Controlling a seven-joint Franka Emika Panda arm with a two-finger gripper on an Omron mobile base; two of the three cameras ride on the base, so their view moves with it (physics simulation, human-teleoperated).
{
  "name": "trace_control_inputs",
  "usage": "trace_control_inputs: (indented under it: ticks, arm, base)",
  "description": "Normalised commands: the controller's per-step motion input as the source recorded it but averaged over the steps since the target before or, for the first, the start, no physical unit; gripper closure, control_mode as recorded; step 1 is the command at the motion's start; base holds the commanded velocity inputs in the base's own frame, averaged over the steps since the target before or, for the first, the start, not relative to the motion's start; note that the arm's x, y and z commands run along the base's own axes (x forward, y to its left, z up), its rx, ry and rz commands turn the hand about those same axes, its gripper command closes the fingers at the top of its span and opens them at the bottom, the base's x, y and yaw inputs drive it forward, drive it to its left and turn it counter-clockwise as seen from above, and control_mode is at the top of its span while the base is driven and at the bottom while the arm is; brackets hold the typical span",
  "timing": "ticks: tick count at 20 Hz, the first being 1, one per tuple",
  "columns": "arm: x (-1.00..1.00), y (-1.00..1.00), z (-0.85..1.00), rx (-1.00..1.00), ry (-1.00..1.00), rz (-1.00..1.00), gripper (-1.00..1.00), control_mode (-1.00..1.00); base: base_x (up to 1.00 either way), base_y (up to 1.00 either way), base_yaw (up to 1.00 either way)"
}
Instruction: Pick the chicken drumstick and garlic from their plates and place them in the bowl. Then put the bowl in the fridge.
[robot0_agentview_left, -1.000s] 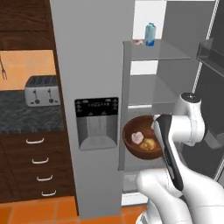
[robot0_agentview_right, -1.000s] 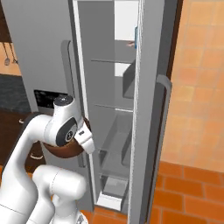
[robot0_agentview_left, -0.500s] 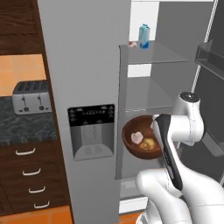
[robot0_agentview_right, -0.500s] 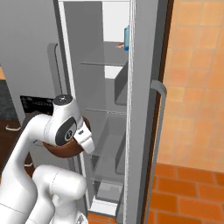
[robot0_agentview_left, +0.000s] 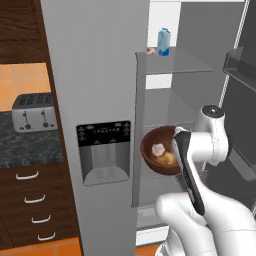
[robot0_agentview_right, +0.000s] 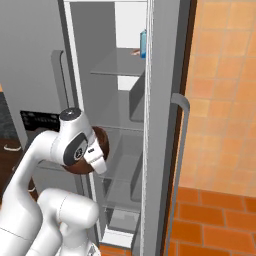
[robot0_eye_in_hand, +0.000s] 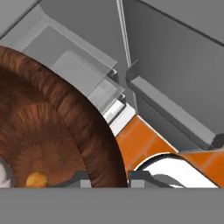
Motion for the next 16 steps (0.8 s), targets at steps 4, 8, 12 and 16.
trace_control_inputs:
  ticks: [4, 8, 12, 16]
  arm:
    - [0.54, -0.10, 0.60, 0.20, -0.06, -0.35, 1.00, -1.00]
    - [0.46, -0.37, 0.54, 0.39, 0.00, -0.19, 1.00, -1.00]
    - [0.32, -0.37, 0.32, 0.30, -0.02, -0.15, 1.00, -1.00]
    - [0.83, 0.03, 0.06, 0.01, -0.02, -0.33, 1.00, -1.00]
  base:
    - [0.00, 0.00, 0.00]
    - [0.00, 0.00, 0.00]
    - [0.00, 0.00, 0.00]
    - [0.00, 0.00, 0.00]
